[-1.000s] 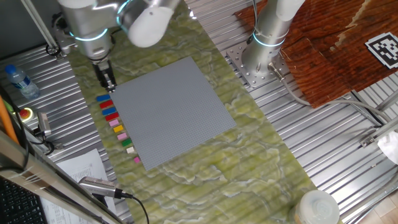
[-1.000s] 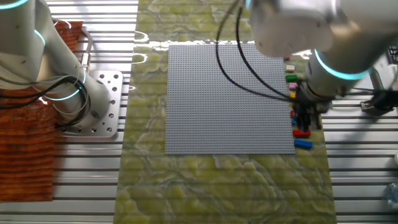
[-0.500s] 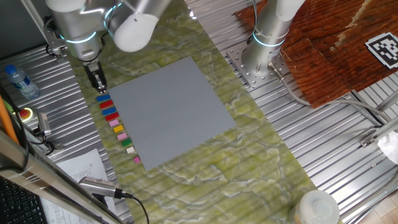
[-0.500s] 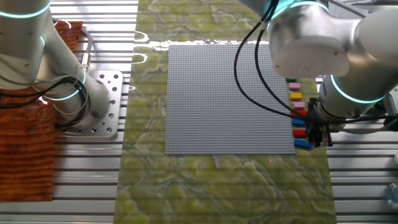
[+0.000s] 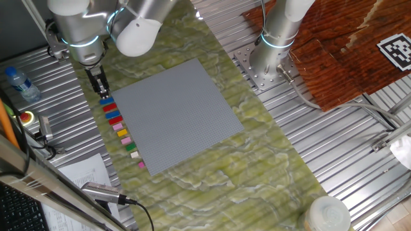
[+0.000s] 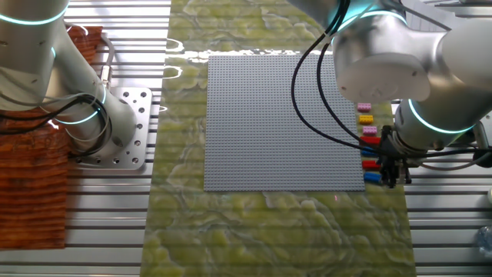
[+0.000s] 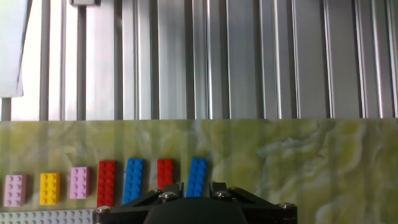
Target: Stack small Lego blocks randomly, one at a time
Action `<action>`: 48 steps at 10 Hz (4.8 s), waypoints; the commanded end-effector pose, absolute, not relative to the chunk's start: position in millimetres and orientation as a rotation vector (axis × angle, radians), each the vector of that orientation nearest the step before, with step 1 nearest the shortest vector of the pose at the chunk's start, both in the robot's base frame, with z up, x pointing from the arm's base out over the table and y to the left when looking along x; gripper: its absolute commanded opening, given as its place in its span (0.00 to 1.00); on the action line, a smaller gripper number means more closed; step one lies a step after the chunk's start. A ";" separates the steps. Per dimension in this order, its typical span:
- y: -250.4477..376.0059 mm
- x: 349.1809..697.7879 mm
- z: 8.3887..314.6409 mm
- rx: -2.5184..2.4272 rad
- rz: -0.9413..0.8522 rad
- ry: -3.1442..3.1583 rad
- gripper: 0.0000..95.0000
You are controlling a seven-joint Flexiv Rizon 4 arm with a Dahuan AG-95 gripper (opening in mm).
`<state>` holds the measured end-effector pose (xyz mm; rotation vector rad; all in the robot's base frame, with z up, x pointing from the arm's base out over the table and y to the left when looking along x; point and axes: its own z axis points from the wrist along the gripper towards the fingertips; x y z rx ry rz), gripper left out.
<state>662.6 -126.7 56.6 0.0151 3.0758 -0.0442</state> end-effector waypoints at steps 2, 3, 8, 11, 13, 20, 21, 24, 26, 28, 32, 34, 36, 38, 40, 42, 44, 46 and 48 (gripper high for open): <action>-127.0 661.7 56.4 0.006 -0.047 3.078 0.40; -127.0 661.7 56.4 0.006 -0.047 3.078 0.40; -127.0 661.7 56.4 0.006 -0.047 3.078 0.40; -127.0 661.7 56.4 0.006 -0.047 3.078 0.40; -127.0 661.7 56.4 0.006 -0.047 3.078 0.40; -127.0 661.7 56.4 0.006 -0.047 3.078 0.40; -127.0 661.7 56.4 0.006 -0.047 3.078 0.40; -97.8 636.1 102.8 0.024 -0.049 3.095 0.40; -98.8 636.3 100.5 0.037 -0.053 3.098 0.40; -106.7 636.7 93.2 0.028 -0.058 3.092 0.40; -112.4 644.2 82.7 0.026 -0.073 3.090 0.40; -114.0 645.4 72.2 0.017 -0.095 3.083 0.40; -115.6 645.7 66.6 0.021 -0.104 3.082 0.20; -119.7 645.0 59.3 0.027 -0.104 3.077 0.20; -125.2 644.9 55.8 0.024 -0.097 3.069 0.20; -127.2 648.5 55.0 0.027 -0.095 3.069 0.20; -127.5 651.7 52.9 0.022 -0.086 3.068 0.20; -127.6 654.7 51.7 0.020 -0.051 3.074 0.20; -127.2 656.2 52.6 0.019 -0.028 3.080 0.20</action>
